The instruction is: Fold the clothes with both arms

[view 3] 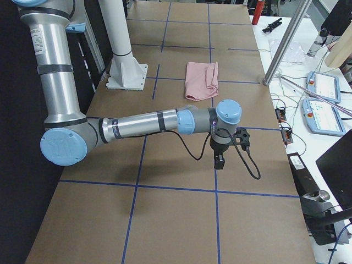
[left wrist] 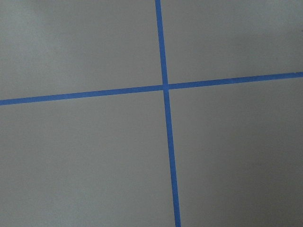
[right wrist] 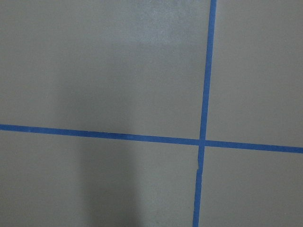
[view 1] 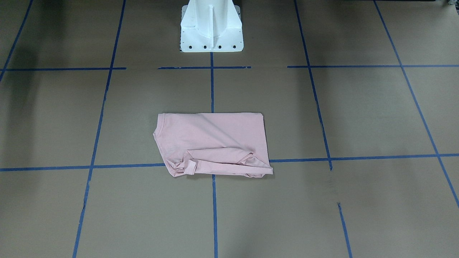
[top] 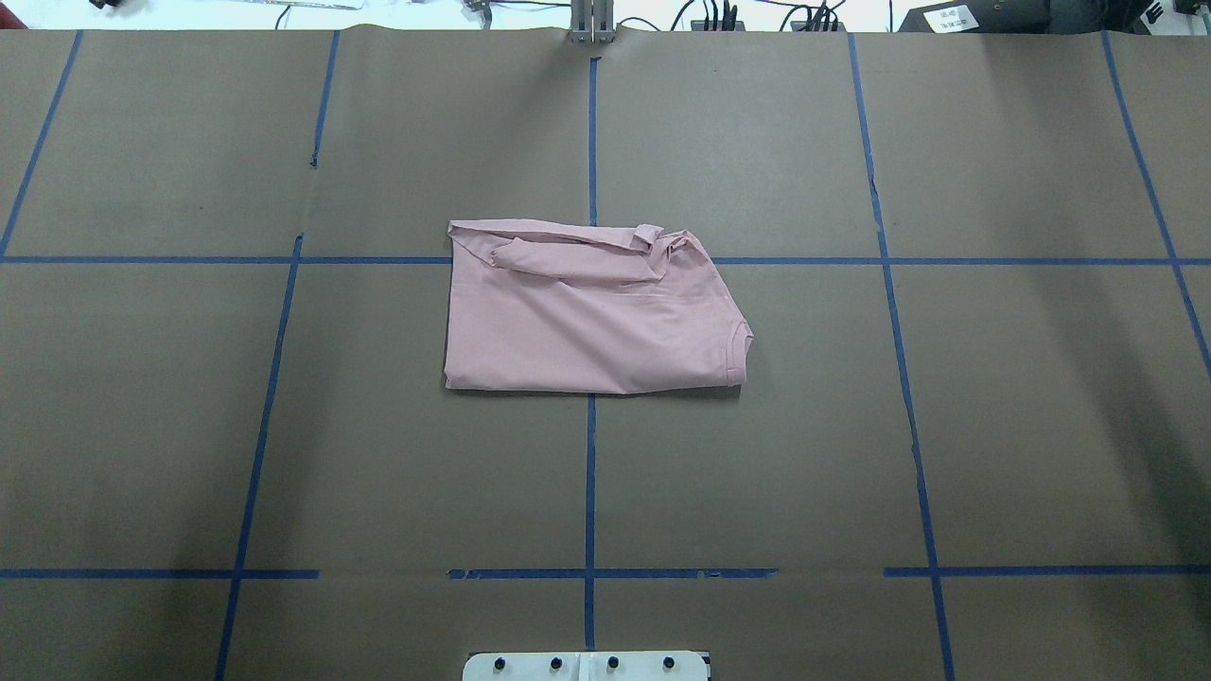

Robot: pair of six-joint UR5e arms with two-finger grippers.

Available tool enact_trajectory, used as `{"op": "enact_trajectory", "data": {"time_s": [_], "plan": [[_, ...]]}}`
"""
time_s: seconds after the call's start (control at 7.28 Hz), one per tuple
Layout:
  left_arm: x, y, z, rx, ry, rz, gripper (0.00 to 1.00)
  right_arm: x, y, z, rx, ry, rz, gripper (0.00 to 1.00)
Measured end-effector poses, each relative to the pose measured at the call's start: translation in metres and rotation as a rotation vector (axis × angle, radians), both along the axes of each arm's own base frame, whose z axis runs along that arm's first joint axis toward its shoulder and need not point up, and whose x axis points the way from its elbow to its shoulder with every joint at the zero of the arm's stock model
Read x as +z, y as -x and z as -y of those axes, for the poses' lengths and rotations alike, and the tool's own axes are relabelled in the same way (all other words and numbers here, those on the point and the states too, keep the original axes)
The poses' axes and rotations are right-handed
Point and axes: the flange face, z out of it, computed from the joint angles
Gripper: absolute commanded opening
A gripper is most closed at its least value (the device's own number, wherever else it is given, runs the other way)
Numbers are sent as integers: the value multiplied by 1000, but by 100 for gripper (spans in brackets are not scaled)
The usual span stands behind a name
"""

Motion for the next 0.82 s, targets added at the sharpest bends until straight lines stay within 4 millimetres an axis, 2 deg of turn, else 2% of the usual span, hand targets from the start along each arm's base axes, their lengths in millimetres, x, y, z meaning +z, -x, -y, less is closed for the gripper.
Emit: {"op": "enact_trajectory", "data": {"time_s": [0.55, 0.82], "plan": [[-1, -4, -1, -1, 10, -54, 100, 15, -1, -10, 0, 25, -7, 100], [-2, -4, 0, 1, 6, -56, 100, 31, -3, -24, -5, 47, -11, 100]]}}
